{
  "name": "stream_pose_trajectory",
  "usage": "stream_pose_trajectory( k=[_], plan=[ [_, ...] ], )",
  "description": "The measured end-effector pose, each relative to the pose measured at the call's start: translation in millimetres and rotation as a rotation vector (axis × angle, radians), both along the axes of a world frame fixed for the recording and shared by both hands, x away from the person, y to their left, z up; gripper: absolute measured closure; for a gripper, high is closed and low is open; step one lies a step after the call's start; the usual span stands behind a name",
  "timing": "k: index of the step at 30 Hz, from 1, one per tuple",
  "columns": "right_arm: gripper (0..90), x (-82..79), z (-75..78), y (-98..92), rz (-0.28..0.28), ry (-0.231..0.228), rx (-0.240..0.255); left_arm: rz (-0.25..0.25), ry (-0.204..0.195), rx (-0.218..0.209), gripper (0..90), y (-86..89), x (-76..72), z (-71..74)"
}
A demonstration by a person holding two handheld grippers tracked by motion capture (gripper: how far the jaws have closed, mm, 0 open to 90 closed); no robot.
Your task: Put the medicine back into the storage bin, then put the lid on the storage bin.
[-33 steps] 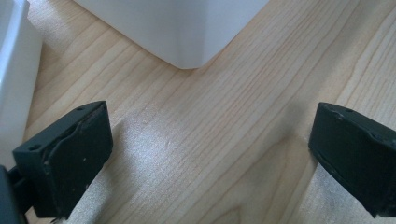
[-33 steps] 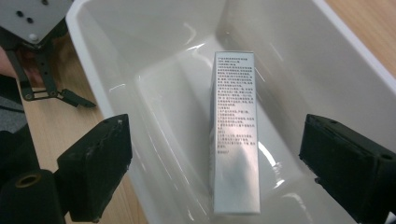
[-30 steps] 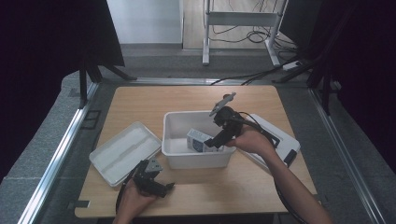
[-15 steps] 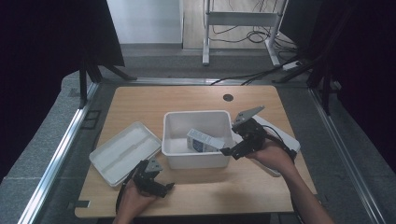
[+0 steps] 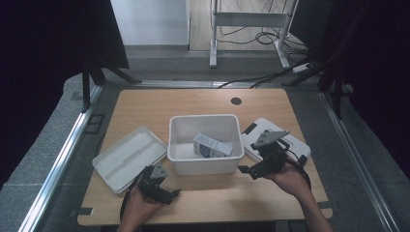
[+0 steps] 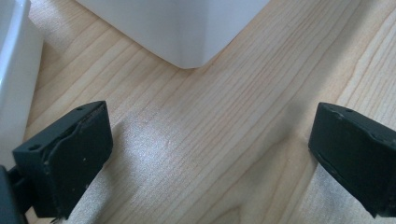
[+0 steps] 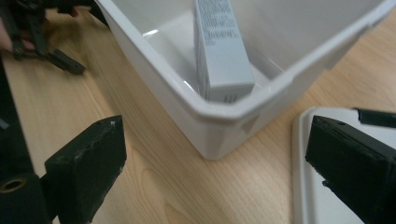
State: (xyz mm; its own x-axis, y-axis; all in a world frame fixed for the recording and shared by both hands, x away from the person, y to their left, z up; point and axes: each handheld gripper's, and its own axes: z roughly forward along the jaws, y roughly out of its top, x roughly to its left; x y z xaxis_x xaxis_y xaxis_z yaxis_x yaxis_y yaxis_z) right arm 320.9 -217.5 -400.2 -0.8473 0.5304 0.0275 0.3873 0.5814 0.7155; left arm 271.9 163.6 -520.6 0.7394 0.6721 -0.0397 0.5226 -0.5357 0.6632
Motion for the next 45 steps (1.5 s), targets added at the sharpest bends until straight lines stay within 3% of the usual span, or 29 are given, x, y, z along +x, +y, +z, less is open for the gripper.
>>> stream_pose_trajectory(
  k=[16,19,24,26,29,32,36,45],
  plan=[
    [6.0,-7.6,-74.6,-16.4,-0.064,0.01,0.016,0.001,-0.001,0.001,0.0,-0.1,-0.3,0.0],
    [6.0,-9.3,-90.8,-18.6,-0.067,0.031,0.023,0.002,-0.001,0.001,0.0,-0.1,-0.3,0.0],
    [5.0,-12.4,-113.4,-21.1,-0.079,0.05,-0.009,0.001,0.0,0.001,0.0,-0.2,-0.2,0.0],
    [4.5,-13.1,-116.2,-22.4,-0.087,0.019,-0.009,-0.001,0.0,0.001,0.0,0.0,-0.1,0.0],
    [4.1,-12.6,-117.1,-24.7,-0.095,0.016,0.003,-0.005,0.002,0.003,0.0,0.1,0.2,0.2],
    [1.2,-14.7,-118.0,-21.6,-0.095,-0.007,-0.032,-0.01,0.01,0.014,0.0,-0.5,1.0,1.5],
    [0.7,-14.9,-118.1,-21.3,-0.097,-0.002,-0.036,-0.017,0.023,0.042,0.9,0.8,1.3,6.0],
    [0.6,-14.6,-118.1,-21.5,-0.108,-0.003,-0.035,-0.013,0.059,0.028,0.9,20.0,7.1,33.5]
  ],
)
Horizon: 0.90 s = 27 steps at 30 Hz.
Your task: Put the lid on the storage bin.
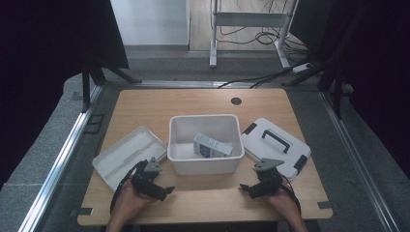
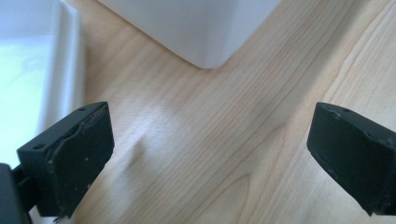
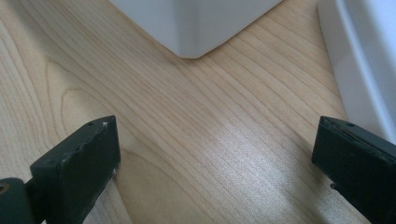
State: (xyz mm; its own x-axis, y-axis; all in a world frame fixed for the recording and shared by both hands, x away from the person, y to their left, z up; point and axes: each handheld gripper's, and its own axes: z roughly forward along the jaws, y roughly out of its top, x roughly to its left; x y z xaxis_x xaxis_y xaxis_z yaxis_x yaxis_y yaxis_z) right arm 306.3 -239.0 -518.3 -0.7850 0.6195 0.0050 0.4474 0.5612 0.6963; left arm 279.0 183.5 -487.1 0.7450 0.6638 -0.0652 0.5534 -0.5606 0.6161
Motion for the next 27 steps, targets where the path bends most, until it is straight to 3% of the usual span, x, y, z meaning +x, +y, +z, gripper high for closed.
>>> stream_pose_trajectory(
  k=[6,14,21,27],
  plan=[
    [0.6,0.3,0.0,-0.3,-0.008,0.0,-0.001,-0.003,-0.005,0.028,1.8,15.1,9.1,23.4],
    [0.6,0.3,0.0,-0.3,-0.008,0.0,-0.001,0.044,-0.017,0.058,5.3,43.6,31.8,45.1],
    [0.8,0.3,0.1,-0.4,-0.008,0.0,0.0,0.077,-0.021,0.091,14.1,62.4,48.6,50.6],
    [0.9,0.2,0.1,-0.5,-0.008,0.0,-0.002,0.098,0.004,0.131,20.1,77.5,66.4,48.0]
  ],
)
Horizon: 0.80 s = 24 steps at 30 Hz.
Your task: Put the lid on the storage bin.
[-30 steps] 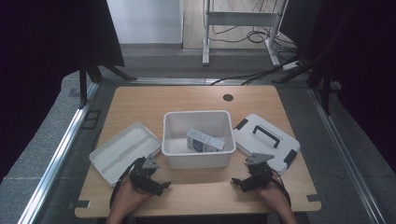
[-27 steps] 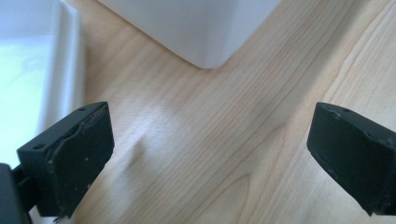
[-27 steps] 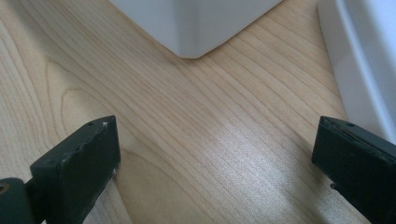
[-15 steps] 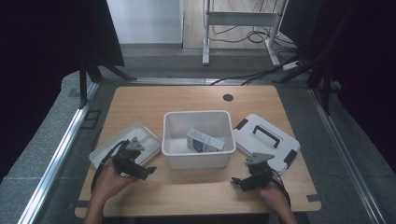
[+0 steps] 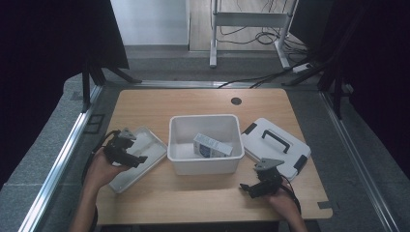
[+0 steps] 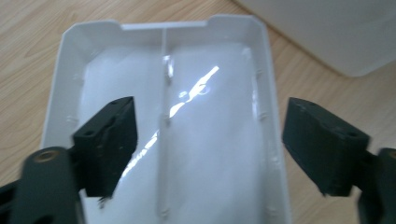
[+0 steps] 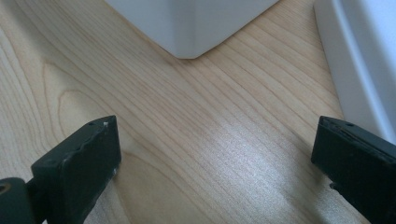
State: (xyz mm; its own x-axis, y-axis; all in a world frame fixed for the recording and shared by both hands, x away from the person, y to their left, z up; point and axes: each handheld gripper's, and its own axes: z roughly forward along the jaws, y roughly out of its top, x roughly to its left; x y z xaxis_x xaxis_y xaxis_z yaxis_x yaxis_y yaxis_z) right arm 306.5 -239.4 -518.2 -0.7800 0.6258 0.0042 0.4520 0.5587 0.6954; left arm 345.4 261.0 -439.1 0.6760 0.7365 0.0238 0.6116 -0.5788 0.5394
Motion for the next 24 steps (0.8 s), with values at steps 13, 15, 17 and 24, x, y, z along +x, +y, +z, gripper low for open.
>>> stream_pose_trajectory(
  k=[13,15,17,24],
  plan=[
    [1.0,0.0,0.1,0.0,-0.001,0.0,0.0,0.008,0.183,0.118,54.0,20.2,30.8,-29.6],
    [1.0,0.0,0.1,0.0,-0.001,0.001,0.001,0.002,0.209,0.142,61.0,19.3,33.7,-31.9],
    [1.0,0.0,0.0,0.0,0.0,-0.001,0.0,-0.003,0.246,0.172,66.0,17.5,36.9,-34.2],
    [1.4,-0.1,0.0,-0.1,-0.003,-0.002,0.002,-0.009,0.321,0.224,88.6,10.4,44.2,-38.0]
  ],
)
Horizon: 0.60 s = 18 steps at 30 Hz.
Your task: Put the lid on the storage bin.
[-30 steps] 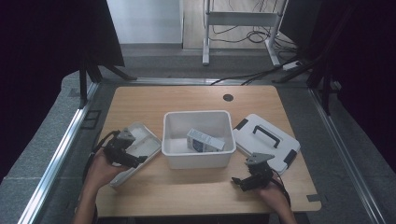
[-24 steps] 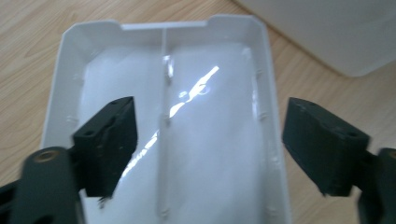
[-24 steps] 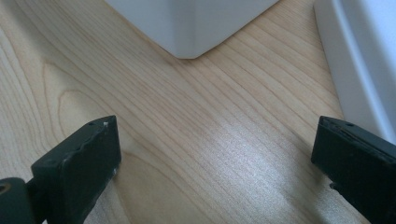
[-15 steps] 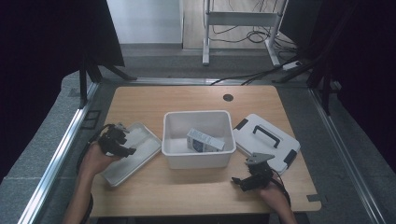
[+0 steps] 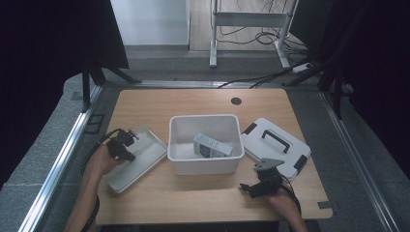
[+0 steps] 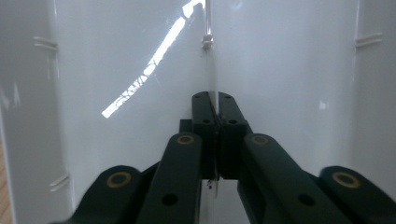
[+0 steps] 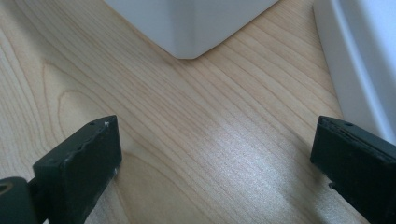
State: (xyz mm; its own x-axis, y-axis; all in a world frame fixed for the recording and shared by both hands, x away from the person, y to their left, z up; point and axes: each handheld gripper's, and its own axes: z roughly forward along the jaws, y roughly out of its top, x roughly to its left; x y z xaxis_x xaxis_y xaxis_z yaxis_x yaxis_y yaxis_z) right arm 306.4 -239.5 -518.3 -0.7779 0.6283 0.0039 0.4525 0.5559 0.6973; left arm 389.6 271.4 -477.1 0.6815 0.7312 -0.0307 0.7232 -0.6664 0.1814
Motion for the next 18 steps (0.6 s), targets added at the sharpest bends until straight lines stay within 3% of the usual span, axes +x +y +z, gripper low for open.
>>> stream_pose_trajectory(
  k=[5,7,10,18],
  plan=[
    [1.5,-0.1,0.0,0.0,0.0,0.0,0.0,-0.021,-0.019,0.025,89.1,-1.9,0.6,2.8],
    [1.6,-0.2,0.0,0.0,-0.001,0.0,0.001,-0.032,-0.027,0.017,89.1,-0.6,0.6,6.7],
    [1.6,-0.2,0.0,0.0,-0.001,-0.001,0.001,-0.073,-0.031,-0.004,89.1,2.1,-1.0,16.0],
    [1.7,-0.2,0.1,0.0,-0.001,-0.001,0.0,-0.165,-0.068,0.005,89.1,8.7,-6.7,46.7]
  ],
)
